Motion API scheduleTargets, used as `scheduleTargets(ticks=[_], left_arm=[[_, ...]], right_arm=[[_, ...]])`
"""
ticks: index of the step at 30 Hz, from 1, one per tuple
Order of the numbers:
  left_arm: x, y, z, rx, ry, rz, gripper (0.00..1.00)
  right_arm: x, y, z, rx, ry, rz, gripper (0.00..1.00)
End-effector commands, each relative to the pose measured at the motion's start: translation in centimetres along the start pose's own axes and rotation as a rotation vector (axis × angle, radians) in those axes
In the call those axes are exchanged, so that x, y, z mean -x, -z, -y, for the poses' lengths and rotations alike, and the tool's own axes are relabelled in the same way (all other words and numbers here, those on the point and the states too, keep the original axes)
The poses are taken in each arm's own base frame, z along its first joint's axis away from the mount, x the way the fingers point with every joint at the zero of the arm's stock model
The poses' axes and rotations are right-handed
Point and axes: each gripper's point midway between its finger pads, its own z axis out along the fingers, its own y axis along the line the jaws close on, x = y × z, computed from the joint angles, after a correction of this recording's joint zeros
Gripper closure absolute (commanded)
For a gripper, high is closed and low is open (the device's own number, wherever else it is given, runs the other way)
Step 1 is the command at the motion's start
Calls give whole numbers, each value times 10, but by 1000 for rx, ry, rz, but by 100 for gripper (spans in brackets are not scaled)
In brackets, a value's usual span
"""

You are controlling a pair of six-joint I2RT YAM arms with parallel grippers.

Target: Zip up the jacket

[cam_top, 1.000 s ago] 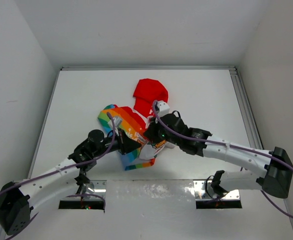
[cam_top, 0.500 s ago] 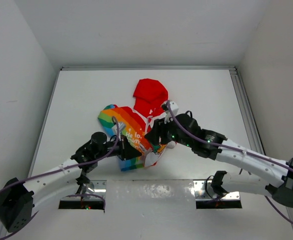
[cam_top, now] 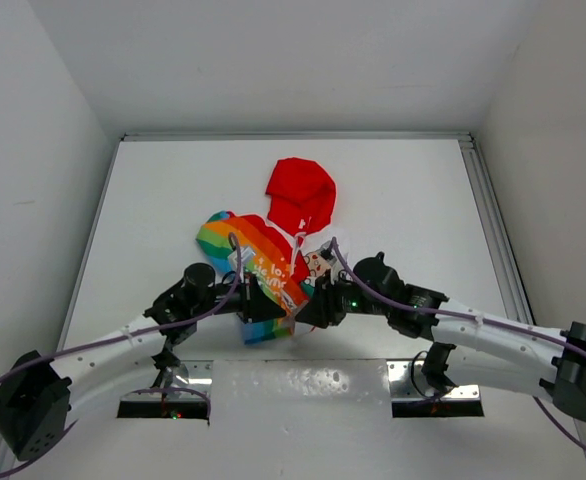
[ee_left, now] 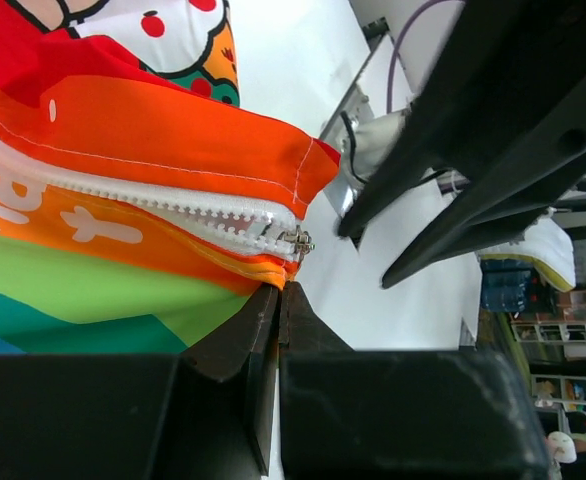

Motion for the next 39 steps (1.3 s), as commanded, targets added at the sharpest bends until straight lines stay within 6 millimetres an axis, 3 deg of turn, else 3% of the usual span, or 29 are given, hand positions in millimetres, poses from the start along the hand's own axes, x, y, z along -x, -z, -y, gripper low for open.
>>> scheduleTargets(ticks=[1, 10, 20, 31, 39], left_arm=[[10, 2, 27, -99, -41, 19, 100], [8, 5, 28, -103, -27, 24, 100], [7, 6, 31, -118, -34, 23, 100], [8, 5, 32, -122, -37, 19, 100], [8, 5, 31, -117, -39, 18, 100]], right_arm=[[11, -5, -14, 87, 22, 65, 68], [6, -12, -4, 67, -8, 81, 55], [2, -18, 3, 54, -27, 86, 53], [4, -24, 0, 93, -30, 109, 58], [5, -22, -2, 95, -44, 111, 70]])
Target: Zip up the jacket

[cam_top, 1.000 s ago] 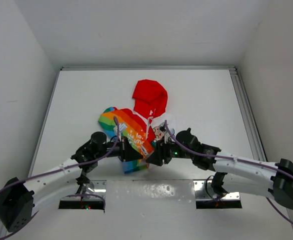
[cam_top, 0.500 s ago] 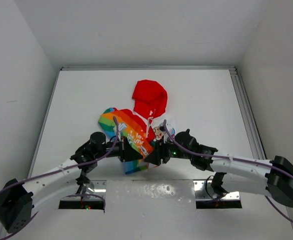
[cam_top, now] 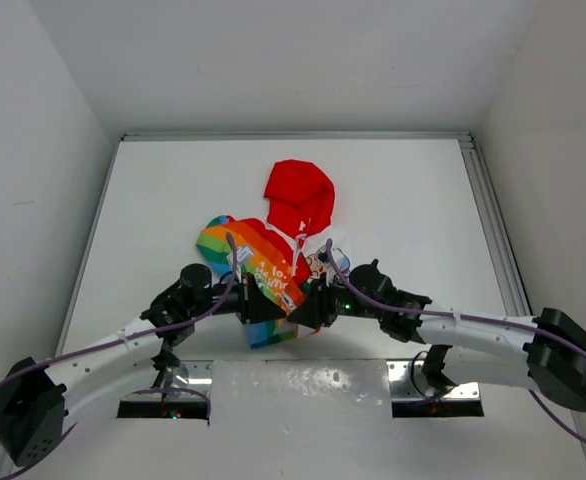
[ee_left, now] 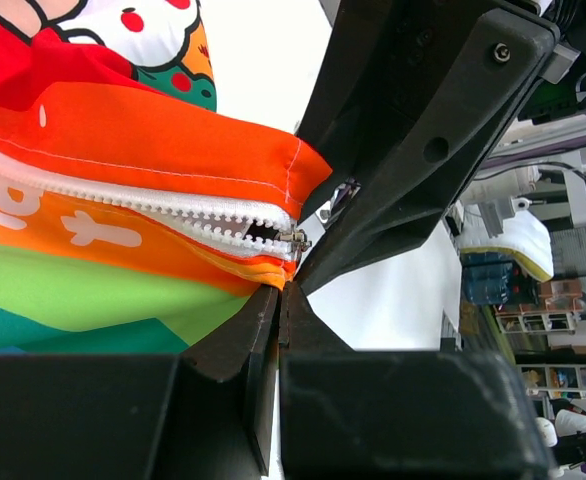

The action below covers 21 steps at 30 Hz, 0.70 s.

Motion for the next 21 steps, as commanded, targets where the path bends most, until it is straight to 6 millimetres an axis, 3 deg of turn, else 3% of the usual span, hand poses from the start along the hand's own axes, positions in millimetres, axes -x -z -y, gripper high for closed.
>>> scheduleTargets(ticks=[1, 12, 21], left_arm=[[6, -1, 14, -55, -46, 12, 100], [5, -1, 12, -45, -46, 15, 100], [2, -1, -14, 83, -47, 6, 100]], right_arm=[[13, 1, -12, 39, 9, 46, 71], [12, 7, -8, 10, -24, 58, 99], [26, 13, -29, 37, -65, 41, 100]])
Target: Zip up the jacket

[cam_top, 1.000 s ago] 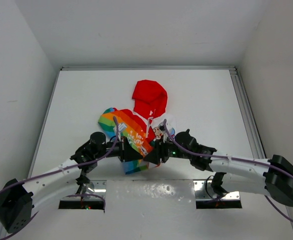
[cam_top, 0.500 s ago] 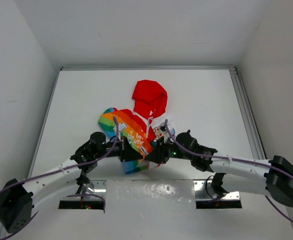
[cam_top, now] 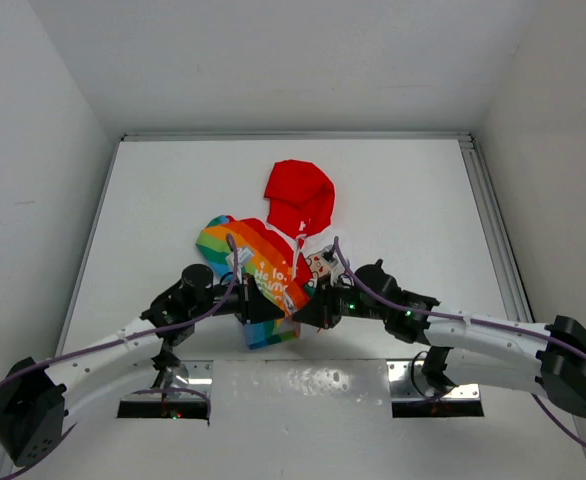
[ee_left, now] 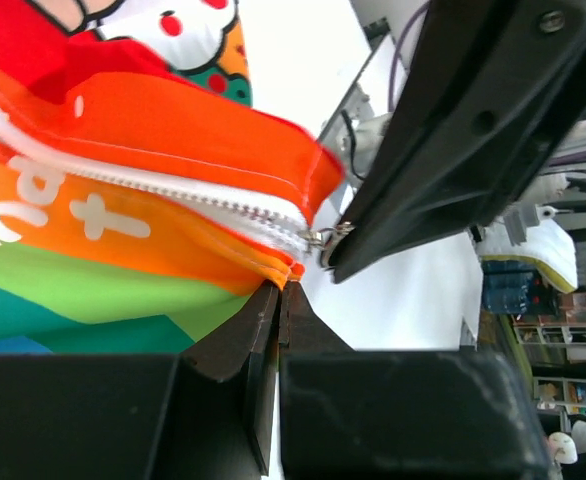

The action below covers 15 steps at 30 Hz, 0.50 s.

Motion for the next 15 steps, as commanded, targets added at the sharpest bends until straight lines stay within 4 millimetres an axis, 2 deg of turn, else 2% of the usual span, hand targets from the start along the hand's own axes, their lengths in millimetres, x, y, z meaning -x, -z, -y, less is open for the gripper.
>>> scheduleTargets(ticks=[1, 5, 9, 10, 12, 15], left_arm=[[3, -1, -5, 42, -47, 3, 100], [-2, -2, -15, 79, -43, -22, 100], [-5, -2, -18, 88, -51, -33, 100], [-5, -1, -18, 93, -56, -27, 100], [-8, 1, -19, 96, -53, -26, 100], [-9, 2, -19, 101, -57, -29, 100]], right_arm=[[25, 4, -29, 60, -22, 42, 100], [39, -3, -42, 91, -66, 65, 100], [50, -15, -50, 121, -160, 86, 100], [57, -18, -56, 140, -165, 111, 100], [63, -24, -55, 136, -203, 126, 100], [82, -28, -56, 125, -237, 197, 100]])
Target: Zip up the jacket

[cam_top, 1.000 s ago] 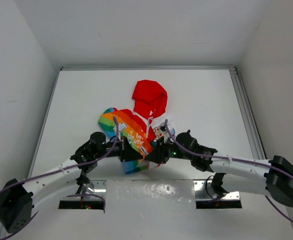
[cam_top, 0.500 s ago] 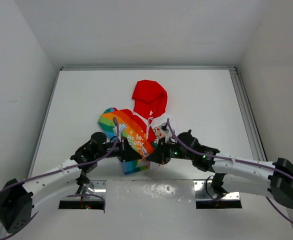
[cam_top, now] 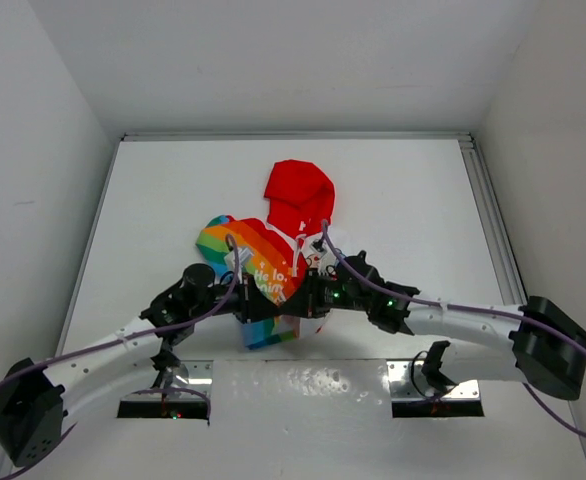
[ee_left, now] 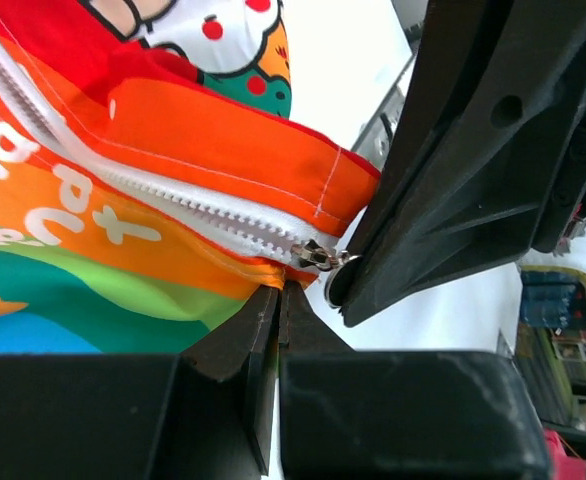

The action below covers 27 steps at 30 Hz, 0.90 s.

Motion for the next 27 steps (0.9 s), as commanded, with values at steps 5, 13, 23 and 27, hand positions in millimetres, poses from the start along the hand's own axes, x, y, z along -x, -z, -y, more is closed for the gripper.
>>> scheduleTargets(ticks=[5, 13, 23, 27], left_arm=[[-4, 5, 3, 9, -45, -5, 100], [4, 12, 15, -13, -83, 23, 100], [4, 11, 18, 14, -125, 28, 100], [-3, 10, 17, 13, -122, 13, 100]], right_arm=[[82, -7, -58, 113, -60, 286, 100], [116, -10, -40, 143, -245, 396, 100], [158, -42, -35, 238, -430, 403, 100], [180, -42, -39, 249, -423, 440, 100]])
